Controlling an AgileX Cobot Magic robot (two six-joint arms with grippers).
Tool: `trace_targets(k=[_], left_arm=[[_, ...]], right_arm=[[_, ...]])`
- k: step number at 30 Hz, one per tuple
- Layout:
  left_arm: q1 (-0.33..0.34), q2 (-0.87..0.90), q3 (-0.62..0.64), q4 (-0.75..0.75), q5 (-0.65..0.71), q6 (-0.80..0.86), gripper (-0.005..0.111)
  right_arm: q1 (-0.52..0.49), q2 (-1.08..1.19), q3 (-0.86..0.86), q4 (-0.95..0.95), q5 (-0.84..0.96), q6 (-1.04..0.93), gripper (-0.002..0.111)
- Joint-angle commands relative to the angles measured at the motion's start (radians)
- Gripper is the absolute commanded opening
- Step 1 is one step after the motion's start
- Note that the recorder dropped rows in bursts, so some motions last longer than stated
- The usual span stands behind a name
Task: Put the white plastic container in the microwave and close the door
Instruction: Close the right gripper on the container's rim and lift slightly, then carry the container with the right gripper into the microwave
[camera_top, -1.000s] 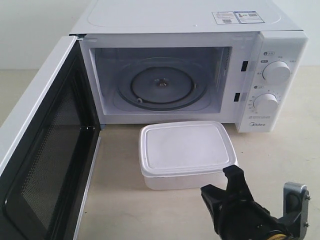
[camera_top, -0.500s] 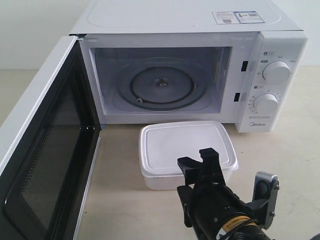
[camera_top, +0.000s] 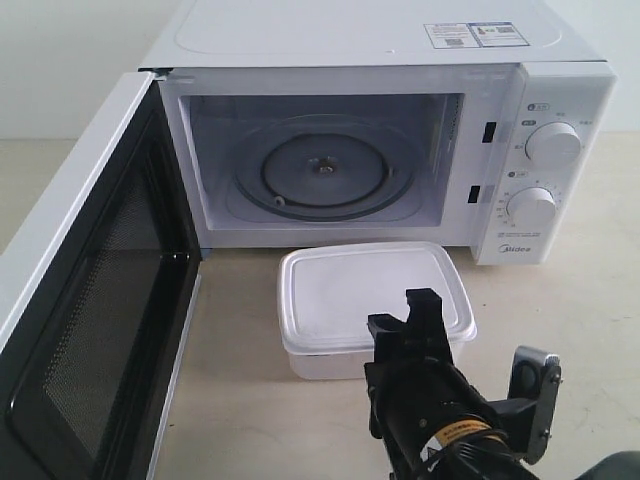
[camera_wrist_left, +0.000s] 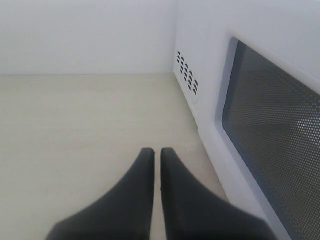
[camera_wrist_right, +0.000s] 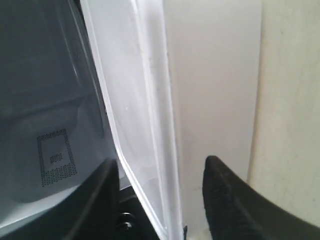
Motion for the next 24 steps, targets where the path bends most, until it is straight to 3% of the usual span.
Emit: trace_targets(k=[1, 24], left_arm=[[0.002, -0.003, 0.002, 0.002, -0.001, -0.009, 0.004], [0.002, -0.003, 0.002, 0.002, -0.001, -0.009, 0.004]], right_arm=[[-0.004, 0.001, -0.015, 0.032, 0.004, -0.073, 0.040], [-0.081, 0.001, -0.041, -0.031, 0.112, -0.126, 0.038]])
